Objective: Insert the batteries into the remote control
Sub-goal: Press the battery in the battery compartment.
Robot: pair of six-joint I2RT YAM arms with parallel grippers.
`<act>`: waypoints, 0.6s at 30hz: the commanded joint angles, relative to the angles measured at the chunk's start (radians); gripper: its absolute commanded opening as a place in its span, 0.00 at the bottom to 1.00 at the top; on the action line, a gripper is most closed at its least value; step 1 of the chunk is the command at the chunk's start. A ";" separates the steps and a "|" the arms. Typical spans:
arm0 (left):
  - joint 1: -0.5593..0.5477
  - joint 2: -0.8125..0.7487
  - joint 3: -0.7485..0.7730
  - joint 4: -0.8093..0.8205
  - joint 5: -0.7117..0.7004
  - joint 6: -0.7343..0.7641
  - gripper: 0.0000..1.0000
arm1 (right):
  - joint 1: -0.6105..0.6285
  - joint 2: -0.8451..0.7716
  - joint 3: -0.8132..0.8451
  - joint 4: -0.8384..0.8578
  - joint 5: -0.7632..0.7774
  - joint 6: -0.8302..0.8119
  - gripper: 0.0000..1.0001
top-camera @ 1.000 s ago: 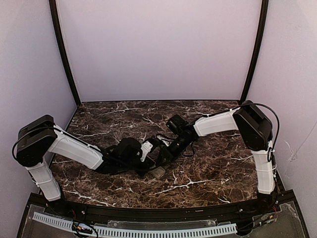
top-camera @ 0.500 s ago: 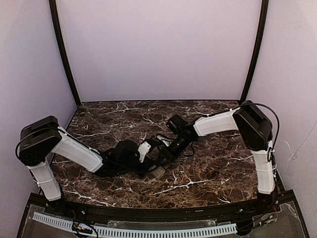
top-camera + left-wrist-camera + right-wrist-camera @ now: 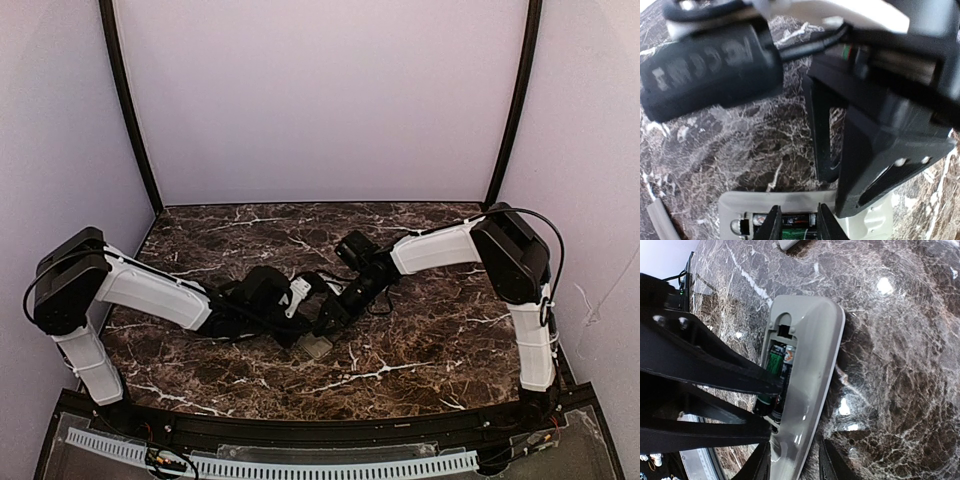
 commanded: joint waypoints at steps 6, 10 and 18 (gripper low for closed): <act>0.008 -0.124 0.065 -0.101 -0.006 0.011 0.27 | 0.014 0.028 -0.029 -0.042 0.074 -0.005 0.32; 0.008 -0.166 0.037 -0.140 0.021 0.017 0.27 | 0.016 0.023 -0.029 -0.035 0.070 0.001 0.33; 0.007 -0.189 -0.031 -0.170 0.061 0.040 0.24 | 0.031 0.039 -0.013 -0.031 0.067 0.013 0.33</act>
